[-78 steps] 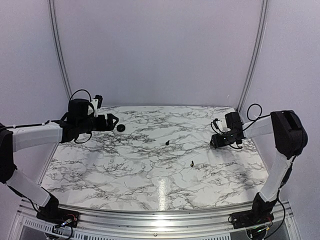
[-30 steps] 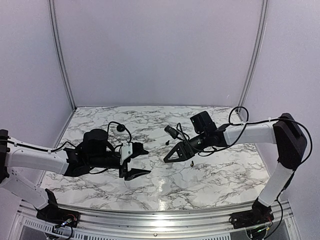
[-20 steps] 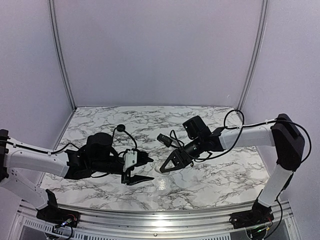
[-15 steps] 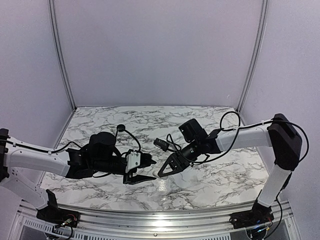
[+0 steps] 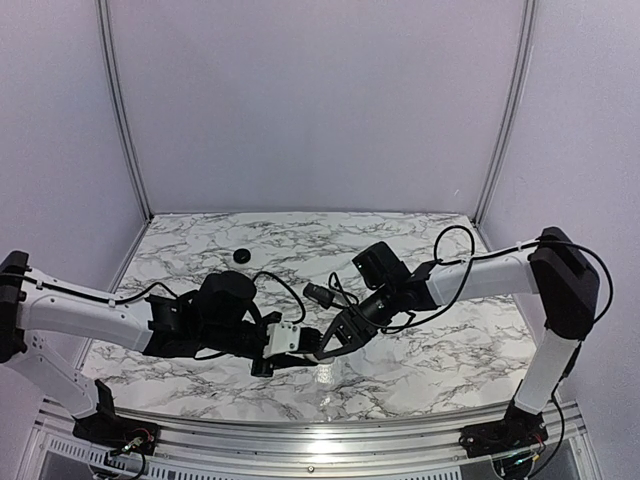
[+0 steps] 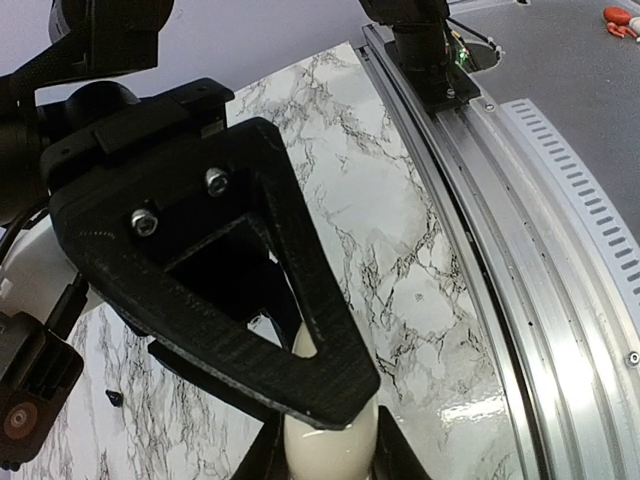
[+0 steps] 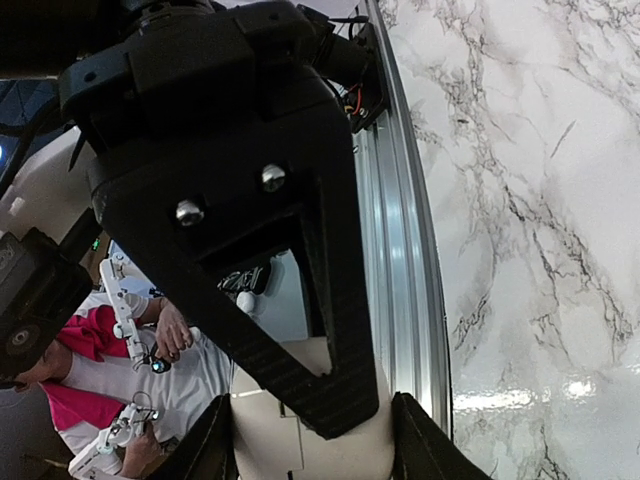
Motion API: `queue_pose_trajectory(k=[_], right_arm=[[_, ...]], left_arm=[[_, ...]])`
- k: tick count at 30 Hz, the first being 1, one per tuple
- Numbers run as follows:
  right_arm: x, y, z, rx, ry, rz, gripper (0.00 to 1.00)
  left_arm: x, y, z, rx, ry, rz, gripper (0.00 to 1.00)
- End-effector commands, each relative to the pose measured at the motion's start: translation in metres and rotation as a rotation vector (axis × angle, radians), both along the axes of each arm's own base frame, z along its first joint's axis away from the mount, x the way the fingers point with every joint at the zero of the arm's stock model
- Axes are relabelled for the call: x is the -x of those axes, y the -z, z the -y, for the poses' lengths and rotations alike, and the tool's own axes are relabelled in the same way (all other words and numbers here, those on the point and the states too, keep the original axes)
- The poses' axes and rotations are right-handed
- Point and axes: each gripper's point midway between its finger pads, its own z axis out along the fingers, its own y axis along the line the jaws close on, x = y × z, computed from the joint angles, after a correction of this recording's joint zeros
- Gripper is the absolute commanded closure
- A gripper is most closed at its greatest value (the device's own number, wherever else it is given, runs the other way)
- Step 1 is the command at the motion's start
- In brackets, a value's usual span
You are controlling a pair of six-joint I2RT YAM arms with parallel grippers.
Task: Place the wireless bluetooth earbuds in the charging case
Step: Pass from the right arm to the left, then pass from the left arm to the right
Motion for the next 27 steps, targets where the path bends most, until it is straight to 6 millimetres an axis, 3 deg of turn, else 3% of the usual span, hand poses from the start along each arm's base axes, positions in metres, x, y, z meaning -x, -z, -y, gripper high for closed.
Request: queue_pose_trajectory(k=[1, 3, 7, 12, 19, 27], right_arm=[[0.002, -0.010, -0.006, -0.051, -0.031, 0.013, 0.79], [0.002, -0.012, -0.005, -0.057, -0.032, 0.027, 0.76], [-0.006, -0.026, -0.004, -0.090, -0.007, 0.114, 0.51], [-0.031, -0.067, 0.007, -0.190, 0.113, 0.317, 0.35], [-0.039, -0.115, 0.036, -0.322, 0.290, 0.686, 0.33], [-0.021, -0.116, 0.035, -0.372, 0.305, 0.934, 0.39]], left_arm=[[0.002, 0.003, 0.003, -0.043, 0.003, -0.016, 0.84], [0.003, -0.001, 0.003, -0.030, 0.002, -0.022, 0.89], [-0.001, -0.013, 0.003, 0.013, -0.030, -0.075, 0.96], [-0.008, -0.038, 0.002, 0.109, -0.056, -0.169, 1.00], [-0.021, -0.082, -0.006, 0.280, -0.062, -0.300, 1.00], [-0.020, -0.115, -0.010, 0.412, -0.017, -0.427, 1.00]])
